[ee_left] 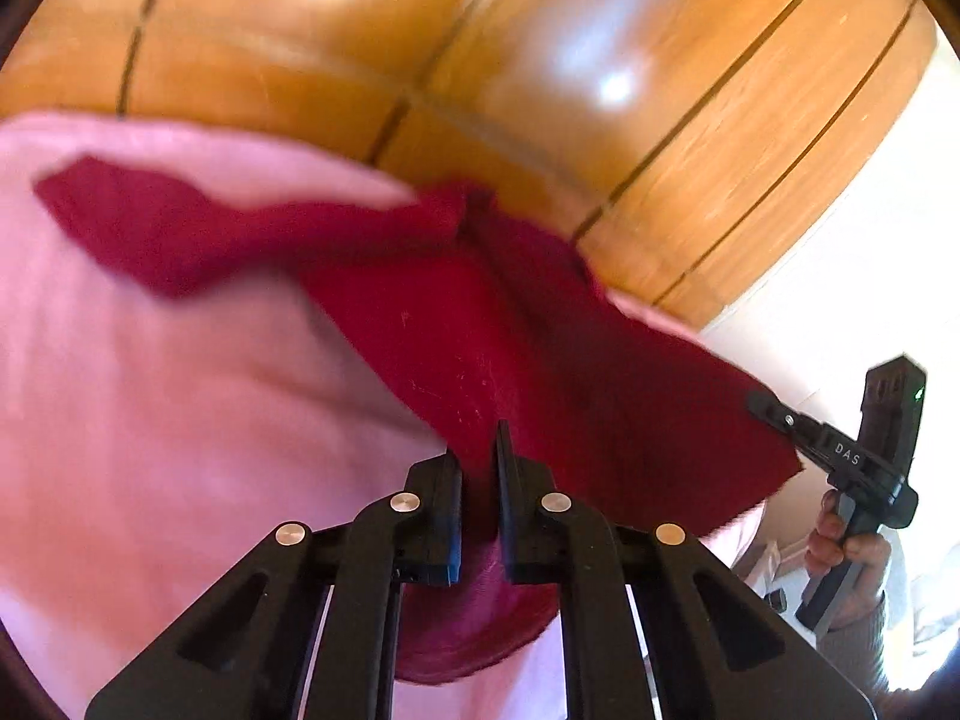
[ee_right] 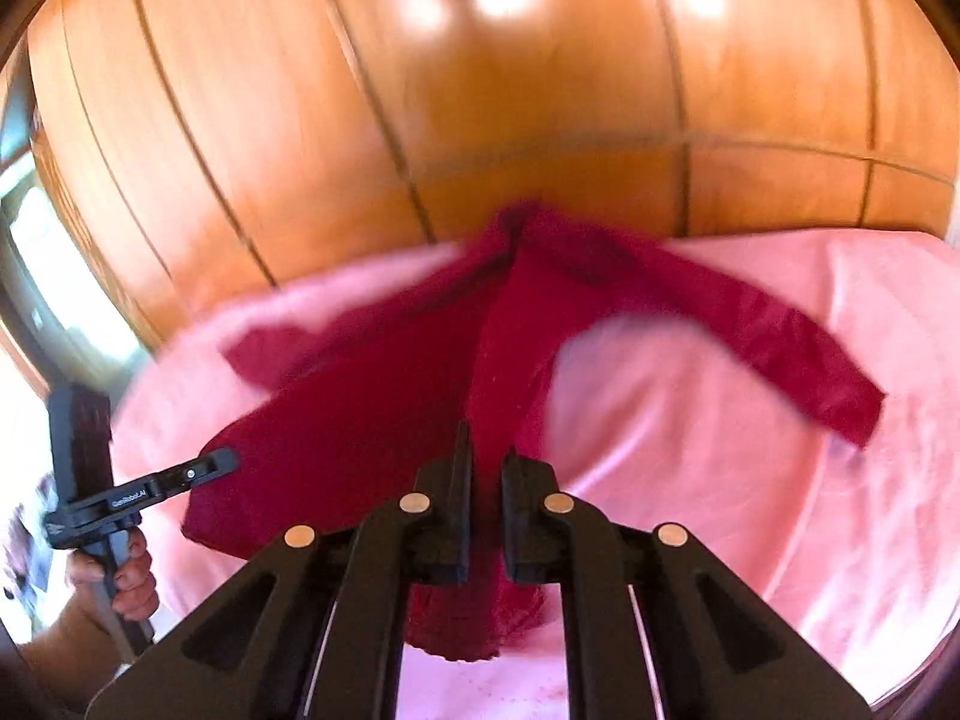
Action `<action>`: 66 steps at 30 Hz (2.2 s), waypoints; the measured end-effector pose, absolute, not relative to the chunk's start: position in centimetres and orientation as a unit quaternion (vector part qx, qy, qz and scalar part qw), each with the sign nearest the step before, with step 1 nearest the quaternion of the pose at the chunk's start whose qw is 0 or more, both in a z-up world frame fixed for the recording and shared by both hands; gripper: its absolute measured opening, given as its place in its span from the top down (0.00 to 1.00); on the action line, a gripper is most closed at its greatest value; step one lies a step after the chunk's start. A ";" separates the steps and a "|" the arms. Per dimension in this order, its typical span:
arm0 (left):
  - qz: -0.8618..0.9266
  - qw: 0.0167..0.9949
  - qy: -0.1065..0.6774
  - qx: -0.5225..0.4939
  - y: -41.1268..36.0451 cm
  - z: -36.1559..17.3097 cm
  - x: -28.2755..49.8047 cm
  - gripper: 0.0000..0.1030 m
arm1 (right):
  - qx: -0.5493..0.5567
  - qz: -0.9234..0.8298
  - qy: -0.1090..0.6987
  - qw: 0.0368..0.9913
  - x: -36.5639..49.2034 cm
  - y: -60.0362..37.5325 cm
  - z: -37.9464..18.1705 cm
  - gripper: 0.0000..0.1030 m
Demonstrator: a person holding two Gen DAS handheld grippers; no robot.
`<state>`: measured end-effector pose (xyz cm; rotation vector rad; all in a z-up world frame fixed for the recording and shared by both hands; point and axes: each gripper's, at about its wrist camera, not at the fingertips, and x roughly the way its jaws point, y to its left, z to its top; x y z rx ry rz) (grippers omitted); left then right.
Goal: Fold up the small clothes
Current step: 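Grasp the shirt hem with the left gripper while the right gripper grasps and lifts it, then lay the shirt flat on the bed and open both grippers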
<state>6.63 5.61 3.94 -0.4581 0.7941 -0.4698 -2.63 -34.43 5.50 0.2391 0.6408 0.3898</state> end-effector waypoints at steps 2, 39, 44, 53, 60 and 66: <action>-0.217 0.876 0.371 -0.219 7.8 5.3 5.7 0.92 | 0.130 0.184 0.305 0.925 -4.1 -36.3 6.1 0.94; 0.117 0.876 0.384 -0.265 29.7 -2.8 16.8 0.51 | -0.002 0.160 0.393 0.906 3.3 -20.5 -10.3 0.29; 0.124 0.870 0.405 -0.254 30.6 -4.3 22.8 0.51 | -0.002 0.166 0.365 0.916 3.4 -19.9 -11.6 0.18; 0.138 0.856 0.417 -0.273 32.3 -7.3 29.2 0.73 | -0.009 0.182 0.360 0.915 3.6 -19.2 -12.1 0.05; 0.174 0.868 0.369 -0.284 35.1 -5.1 26.3 0.94 | -0.015 0.178 0.361 0.915 3.6 -19.1 -12.0 0.05; 0.276 0.842 0.313 -0.343 42.4 -4.2 18.9 0.94 | -0.017 0.177 0.361 0.915 3.6 -19.0 -12.0 0.03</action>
